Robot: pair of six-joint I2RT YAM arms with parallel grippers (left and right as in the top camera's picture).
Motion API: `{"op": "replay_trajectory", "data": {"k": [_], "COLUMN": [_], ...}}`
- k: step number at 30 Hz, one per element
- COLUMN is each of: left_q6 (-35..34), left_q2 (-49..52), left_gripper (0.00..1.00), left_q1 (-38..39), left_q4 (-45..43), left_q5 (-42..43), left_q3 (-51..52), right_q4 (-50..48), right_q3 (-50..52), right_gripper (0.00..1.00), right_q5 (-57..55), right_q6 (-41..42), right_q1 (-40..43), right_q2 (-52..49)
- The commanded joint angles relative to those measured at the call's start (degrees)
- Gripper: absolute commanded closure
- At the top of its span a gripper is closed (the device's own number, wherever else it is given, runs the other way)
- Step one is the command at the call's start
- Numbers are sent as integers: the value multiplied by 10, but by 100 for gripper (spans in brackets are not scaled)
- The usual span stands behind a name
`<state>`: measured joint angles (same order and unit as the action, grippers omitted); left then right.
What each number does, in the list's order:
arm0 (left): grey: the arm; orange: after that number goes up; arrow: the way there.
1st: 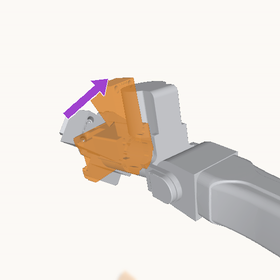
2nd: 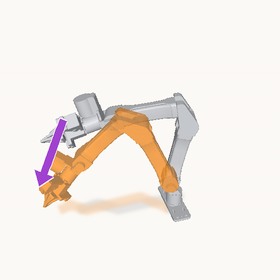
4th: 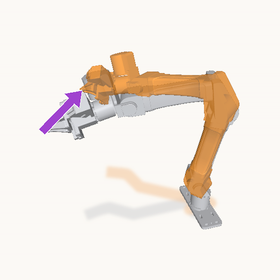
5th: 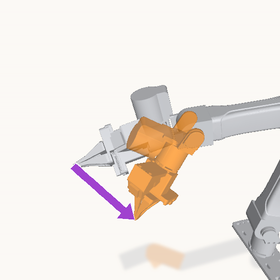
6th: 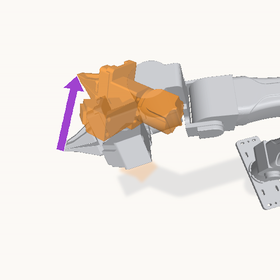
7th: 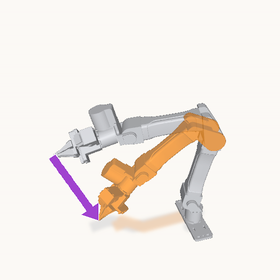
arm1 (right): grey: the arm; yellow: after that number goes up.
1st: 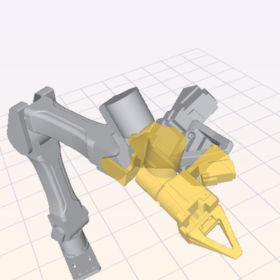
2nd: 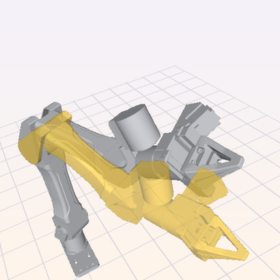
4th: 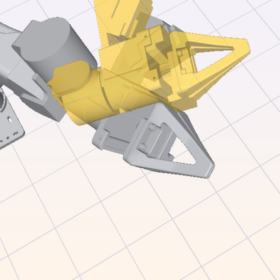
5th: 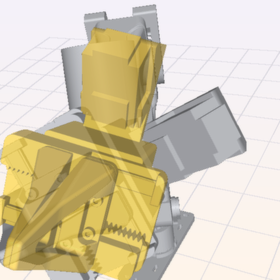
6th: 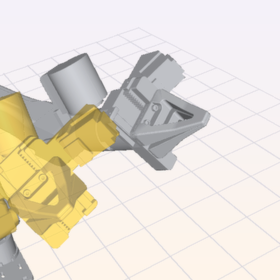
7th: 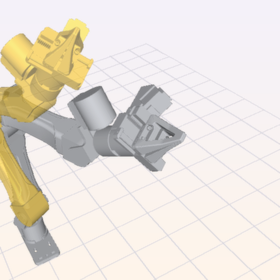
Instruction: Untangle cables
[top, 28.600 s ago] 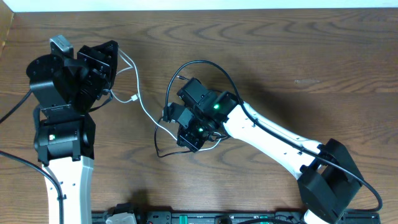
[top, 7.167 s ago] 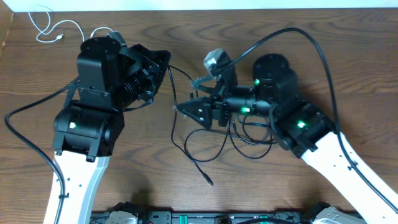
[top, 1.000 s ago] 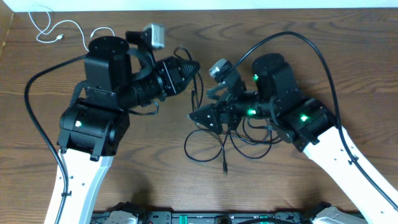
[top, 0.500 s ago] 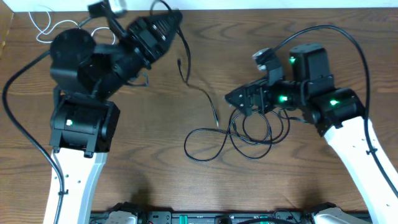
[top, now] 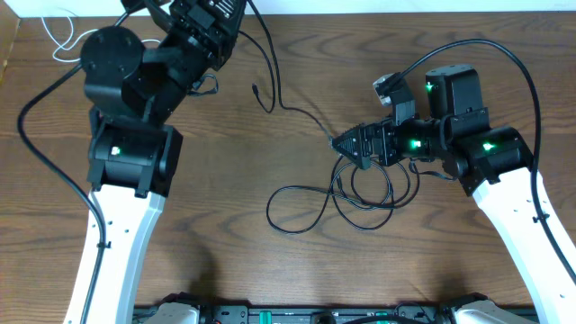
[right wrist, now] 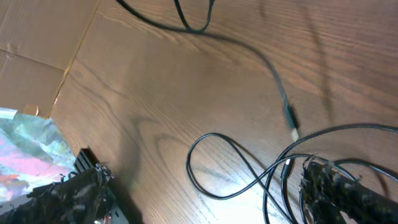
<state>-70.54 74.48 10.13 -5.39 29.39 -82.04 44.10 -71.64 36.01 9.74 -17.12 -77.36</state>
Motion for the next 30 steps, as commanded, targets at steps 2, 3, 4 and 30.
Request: {"op": "replay_trajectory", "data": {"k": [2,3,4,30], "left_q6": [-52,-65,-80,-75], "left_q2": [-4,-4,-4,-4], "left_gripper": [92,92,92,93], "left_q1": [0,0,0,71], "left_q4": [-33,-39,-45,-58], "left_q5": [1,2,2,103], "left_q3": [-3,-3,-3,-3], "right_q4": [-31,-40,-52,-241], "right_q3": [-7,-7,-7,-7], "right_gripper": [1,1,1,12], "right_q5": [3,3,3,-119], "right_q6": [-12,-12,-12,80], "right_q1": [1,0,-2,-49], "right_q2": [8,7,3,-117]}}
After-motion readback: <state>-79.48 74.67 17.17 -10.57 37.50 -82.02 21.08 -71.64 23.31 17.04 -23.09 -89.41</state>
